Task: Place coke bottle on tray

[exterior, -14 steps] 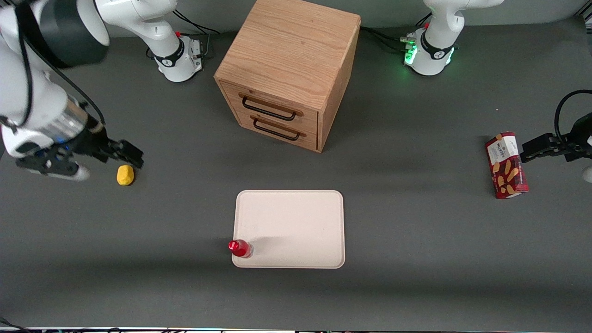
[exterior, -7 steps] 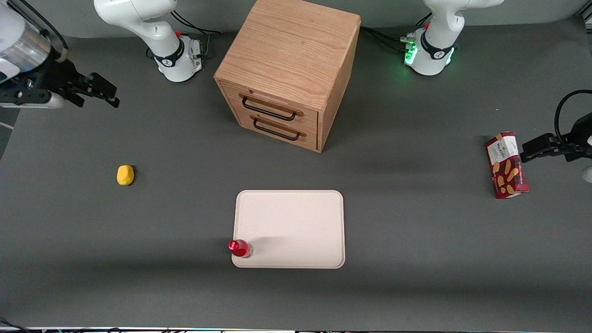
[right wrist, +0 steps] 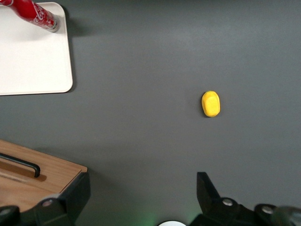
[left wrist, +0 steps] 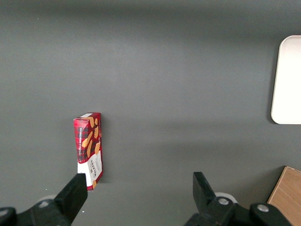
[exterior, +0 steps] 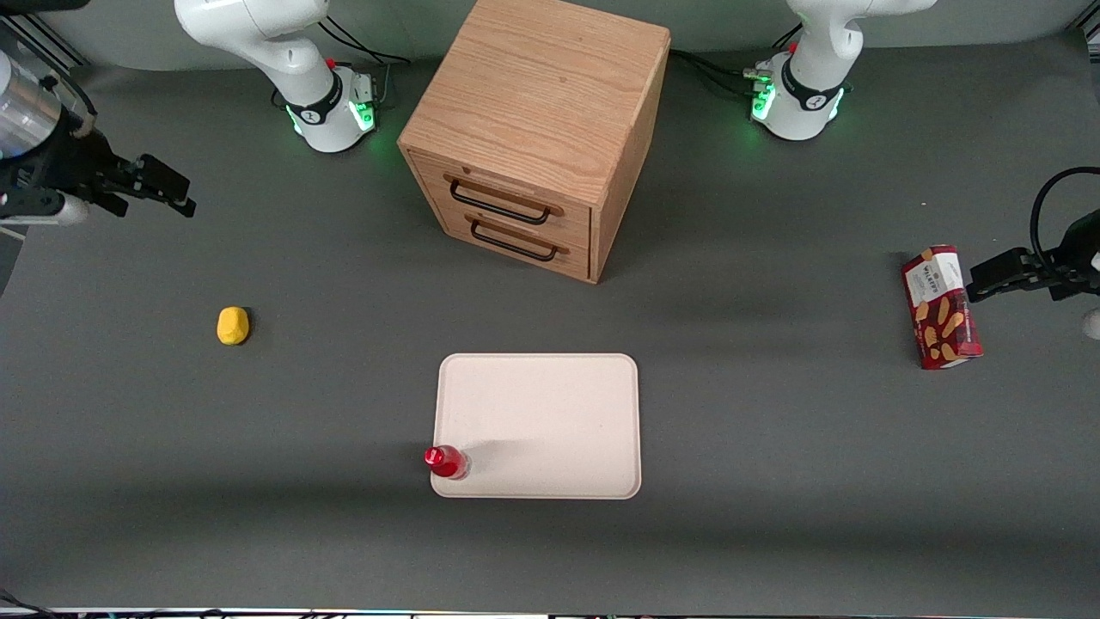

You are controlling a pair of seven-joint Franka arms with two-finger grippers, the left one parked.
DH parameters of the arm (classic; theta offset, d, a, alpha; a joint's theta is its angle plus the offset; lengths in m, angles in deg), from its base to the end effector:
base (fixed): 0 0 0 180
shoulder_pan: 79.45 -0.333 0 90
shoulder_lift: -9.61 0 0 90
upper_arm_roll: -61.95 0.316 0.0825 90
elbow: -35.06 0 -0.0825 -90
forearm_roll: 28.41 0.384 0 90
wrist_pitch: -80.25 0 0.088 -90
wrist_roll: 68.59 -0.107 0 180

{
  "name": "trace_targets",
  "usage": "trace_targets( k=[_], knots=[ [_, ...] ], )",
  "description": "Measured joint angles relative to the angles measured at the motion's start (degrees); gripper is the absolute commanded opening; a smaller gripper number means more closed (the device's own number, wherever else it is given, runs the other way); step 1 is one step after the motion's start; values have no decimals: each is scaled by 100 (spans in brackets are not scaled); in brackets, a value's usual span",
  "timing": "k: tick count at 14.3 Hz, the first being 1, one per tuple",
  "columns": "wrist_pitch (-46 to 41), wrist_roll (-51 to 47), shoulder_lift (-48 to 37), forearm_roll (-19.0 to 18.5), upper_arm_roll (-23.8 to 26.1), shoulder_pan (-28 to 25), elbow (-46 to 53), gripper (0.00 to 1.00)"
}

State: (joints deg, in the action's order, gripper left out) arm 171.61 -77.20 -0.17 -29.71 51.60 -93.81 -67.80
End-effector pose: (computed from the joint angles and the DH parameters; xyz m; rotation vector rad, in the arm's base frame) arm 0.5005 0.0255 0.6090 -3.1347 0.1197 0.0524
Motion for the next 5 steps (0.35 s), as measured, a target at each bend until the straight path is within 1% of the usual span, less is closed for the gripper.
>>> trace_targets(
  k=[3,5],
  knots=[
    [3,-75,400,-10,12,0,322,100],
    [3,-140,476,-10,12,0,404,100]
  ],
)
